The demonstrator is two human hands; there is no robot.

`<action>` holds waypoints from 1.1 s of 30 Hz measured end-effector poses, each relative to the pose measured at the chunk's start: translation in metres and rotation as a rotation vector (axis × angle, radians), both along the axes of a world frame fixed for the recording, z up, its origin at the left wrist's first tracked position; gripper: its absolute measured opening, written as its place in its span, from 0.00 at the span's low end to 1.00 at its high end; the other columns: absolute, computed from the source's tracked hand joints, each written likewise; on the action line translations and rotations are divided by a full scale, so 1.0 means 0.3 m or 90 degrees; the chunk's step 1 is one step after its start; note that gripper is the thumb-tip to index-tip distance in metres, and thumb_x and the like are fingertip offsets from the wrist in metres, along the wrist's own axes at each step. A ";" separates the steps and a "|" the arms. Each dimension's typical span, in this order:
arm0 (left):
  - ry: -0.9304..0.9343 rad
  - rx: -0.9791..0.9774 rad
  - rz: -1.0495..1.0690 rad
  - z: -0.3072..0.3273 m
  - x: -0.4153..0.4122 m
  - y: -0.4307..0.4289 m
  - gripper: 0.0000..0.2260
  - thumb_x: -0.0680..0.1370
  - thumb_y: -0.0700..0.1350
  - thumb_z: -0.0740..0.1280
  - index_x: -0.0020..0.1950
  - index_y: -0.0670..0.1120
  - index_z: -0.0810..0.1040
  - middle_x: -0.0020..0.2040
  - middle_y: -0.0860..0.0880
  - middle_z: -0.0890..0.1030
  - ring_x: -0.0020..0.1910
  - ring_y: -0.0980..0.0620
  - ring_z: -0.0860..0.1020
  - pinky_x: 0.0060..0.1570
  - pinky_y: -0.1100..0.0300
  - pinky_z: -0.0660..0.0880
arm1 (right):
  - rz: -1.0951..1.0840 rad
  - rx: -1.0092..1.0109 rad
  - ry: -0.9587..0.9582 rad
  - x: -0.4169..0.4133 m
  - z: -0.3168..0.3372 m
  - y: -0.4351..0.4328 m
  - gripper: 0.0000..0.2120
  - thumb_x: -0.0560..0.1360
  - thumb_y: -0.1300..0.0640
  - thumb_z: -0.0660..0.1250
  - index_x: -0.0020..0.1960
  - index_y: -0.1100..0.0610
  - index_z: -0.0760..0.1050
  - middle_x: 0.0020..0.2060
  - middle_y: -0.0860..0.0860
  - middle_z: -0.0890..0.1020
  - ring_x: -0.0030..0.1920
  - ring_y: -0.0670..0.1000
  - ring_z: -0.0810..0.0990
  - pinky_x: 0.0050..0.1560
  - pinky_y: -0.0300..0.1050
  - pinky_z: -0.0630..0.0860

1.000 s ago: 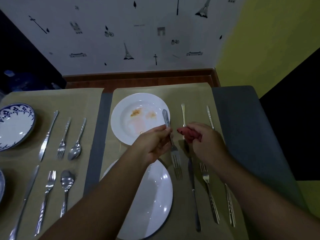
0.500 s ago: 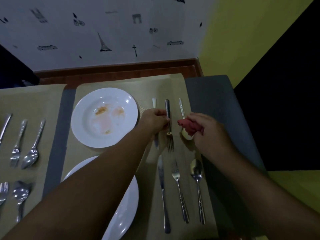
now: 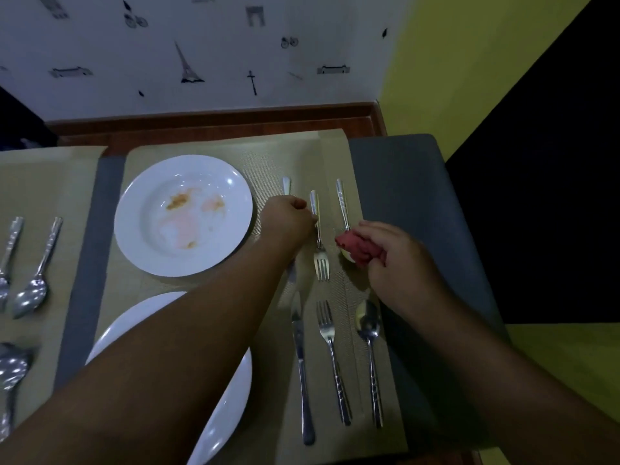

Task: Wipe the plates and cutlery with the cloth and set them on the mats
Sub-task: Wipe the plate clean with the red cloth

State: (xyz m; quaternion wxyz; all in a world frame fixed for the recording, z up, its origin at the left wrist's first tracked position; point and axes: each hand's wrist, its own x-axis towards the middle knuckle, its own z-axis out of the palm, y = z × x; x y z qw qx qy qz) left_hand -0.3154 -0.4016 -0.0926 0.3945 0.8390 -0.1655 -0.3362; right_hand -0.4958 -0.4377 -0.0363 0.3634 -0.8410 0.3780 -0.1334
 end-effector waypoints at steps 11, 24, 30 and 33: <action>0.062 -0.124 0.278 0.105 0.175 0.487 0.14 0.79 0.47 0.72 0.64 0.49 0.83 0.58 0.52 0.83 0.54 0.51 0.82 0.54 0.55 0.82 | 0.051 -0.031 -0.034 0.172 -0.007 0.158 0.26 0.65 0.76 0.61 0.58 0.58 0.81 0.53 0.43 0.78 0.55 0.40 0.73 0.58 0.22 0.63; 0.404 -0.197 0.460 0.051 0.505 0.711 0.09 0.80 0.38 0.68 0.60 0.39 0.79 0.45 0.43 0.85 0.38 0.48 0.85 0.31 0.57 0.82 | 0.144 0.021 -0.037 0.601 -0.007 0.405 0.25 0.72 0.77 0.58 0.66 0.64 0.74 0.64 0.54 0.76 0.60 0.41 0.72 0.56 0.17 0.59; 0.394 -0.146 0.340 0.046 0.529 0.697 0.09 0.83 0.40 0.63 0.63 0.45 0.78 0.54 0.46 0.83 0.48 0.45 0.83 0.40 0.49 0.85 | 0.111 0.006 -0.036 0.609 0.020 0.449 0.23 0.73 0.77 0.59 0.64 0.62 0.76 0.55 0.43 0.73 0.55 0.40 0.74 0.52 0.18 0.62; 0.358 -0.168 0.272 0.093 0.519 0.735 0.12 0.84 0.43 0.62 0.67 0.46 0.76 0.57 0.46 0.82 0.51 0.47 0.82 0.36 0.55 0.83 | 0.115 0.008 -0.047 0.594 0.040 0.461 0.22 0.76 0.72 0.58 0.65 0.55 0.74 0.53 0.42 0.77 0.52 0.46 0.78 0.52 0.34 0.75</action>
